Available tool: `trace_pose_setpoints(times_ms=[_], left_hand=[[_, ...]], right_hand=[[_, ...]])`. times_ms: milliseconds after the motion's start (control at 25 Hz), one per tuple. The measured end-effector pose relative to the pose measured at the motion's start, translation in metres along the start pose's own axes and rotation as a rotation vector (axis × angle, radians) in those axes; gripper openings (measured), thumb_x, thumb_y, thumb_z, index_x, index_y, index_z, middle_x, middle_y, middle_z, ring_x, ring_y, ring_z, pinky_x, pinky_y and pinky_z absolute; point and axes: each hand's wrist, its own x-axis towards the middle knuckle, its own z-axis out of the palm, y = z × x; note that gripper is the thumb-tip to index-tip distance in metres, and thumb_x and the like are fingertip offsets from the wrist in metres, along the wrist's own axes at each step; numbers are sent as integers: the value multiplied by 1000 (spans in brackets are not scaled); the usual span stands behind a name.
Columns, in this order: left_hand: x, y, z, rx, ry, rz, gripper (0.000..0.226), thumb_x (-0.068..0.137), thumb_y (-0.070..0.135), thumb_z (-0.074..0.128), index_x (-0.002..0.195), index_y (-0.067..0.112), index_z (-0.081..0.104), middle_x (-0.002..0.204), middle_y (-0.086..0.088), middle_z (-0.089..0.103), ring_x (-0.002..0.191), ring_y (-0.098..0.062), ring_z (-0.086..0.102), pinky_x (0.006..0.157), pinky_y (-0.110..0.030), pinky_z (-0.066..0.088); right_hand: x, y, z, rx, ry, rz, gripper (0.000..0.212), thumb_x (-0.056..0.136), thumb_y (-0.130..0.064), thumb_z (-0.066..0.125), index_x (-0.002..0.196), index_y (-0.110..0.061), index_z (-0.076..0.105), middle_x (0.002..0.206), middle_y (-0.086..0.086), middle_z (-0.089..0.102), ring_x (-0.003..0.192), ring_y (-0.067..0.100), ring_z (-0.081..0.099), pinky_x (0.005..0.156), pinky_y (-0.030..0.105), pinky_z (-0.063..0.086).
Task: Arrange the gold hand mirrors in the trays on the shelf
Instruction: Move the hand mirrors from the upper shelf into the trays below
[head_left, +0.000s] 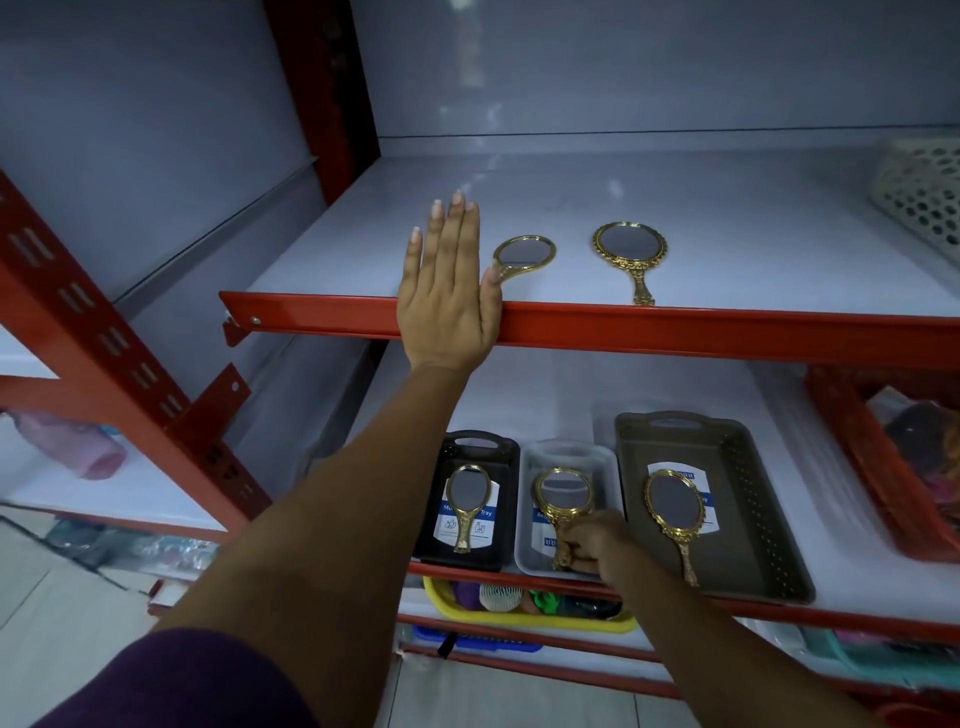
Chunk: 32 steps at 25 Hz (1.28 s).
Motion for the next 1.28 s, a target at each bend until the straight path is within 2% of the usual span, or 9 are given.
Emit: trace_pose_setpoints(times_ms=[280, 360, 440, 520, 640, 720, 920, 1120, 1280], left_hand=[[0, 1, -1, 4, -15, 9, 62, 101, 34, 9, 140, 0, 43, 147, -12, 42, 138, -26, 35, 116, -40, 23], [0, 2, -2, 0, -24, 5, 62, 101, 35, 9, 140, 1, 43, 147, -12, 42, 139, -26, 34, 117, -40, 23], [0, 2, -3, 3, -30, 2, 62, 101, 35, 9, 141, 1, 43, 147, -12, 42, 139, -25, 34, 117, -39, 22], [0, 1, -3, 6, -42, -1, 61, 101, 35, 10, 141, 1, 42, 148, -11, 40, 140, -25, 32, 117, -39, 21], [0, 2, -4, 12, -62, -10, 59, 101, 34, 12, 143, 2, 40, 150, -10, 38, 141, -24, 30, 118, -38, 20], [1, 2, -6, 12, -71, -14, 59, 101, 33, 13, 143, 2, 40, 150, -10, 38, 141, -24, 30, 118, -38, 20], [2, 3, -8, 31, -84, -19, 58, 102, 33, 13, 142, 1, 41, 148, -11, 40, 141, -24, 30, 118, -38, 19], [4, 3, -10, 33, -100, -20, 59, 102, 33, 13, 140, 0, 43, 146, -13, 42, 139, -25, 32, 118, -38, 17], [4, 3, -12, 43, -125, -28, 60, 102, 34, 12, 140, 0, 44, 146, -13, 43, 139, -24, 33, 118, -38, 17]], right_hand=[[-7, 1, 2, -268, 71, -143, 9, 82, -11, 67, 89, -5, 66, 97, 18, 72, 89, 31, 70, 82, 46, 59], [-24, -2, -7, -389, 66, -308, 22, 86, -17, 64, 104, -5, 66, 108, 15, 70, 100, 30, 67, 77, 34, 57], [-43, -4, -19, -629, 117, -552, 48, 92, -32, 57, 135, -13, 50, 133, 10, 58, 121, 26, 56, 84, 25, 49], [-63, -7, -33, -880, 229, -799, 67, 94, -49, 43, 152, -21, 24, 159, 5, 25, 146, 25, 25, 113, 35, 32], [-89, -16, -54, -1120, 532, -1093, 71, 94, -59, 28, 153, -22, 16, 160, 6, 8, 149, 26, 6, 119, 42, 8], [-112, -30, -63, -1149, 673, -1189, 73, 93, -62, 28, 153, -21, 22, 160, 10, 16, 148, 25, 9, 117, 44, 6], [-170, -94, -83, -1024, 806, -1255, 80, 89, -70, 12, 155, -25, 10, 162, 5, 0, 150, 23, -7, 120, 44, -1], [-190, -180, -110, -864, 782, -1202, 75, 87, -69, 26, 142, -21, 44, 155, 8, 35, 147, 25, 20, 115, 40, 24], [-166, -234, -123, -934, 749, -899, 66, 80, -74, 38, 87, -13, 63, 100, 7, 63, 103, 28, 58, 72, 33, 44]])
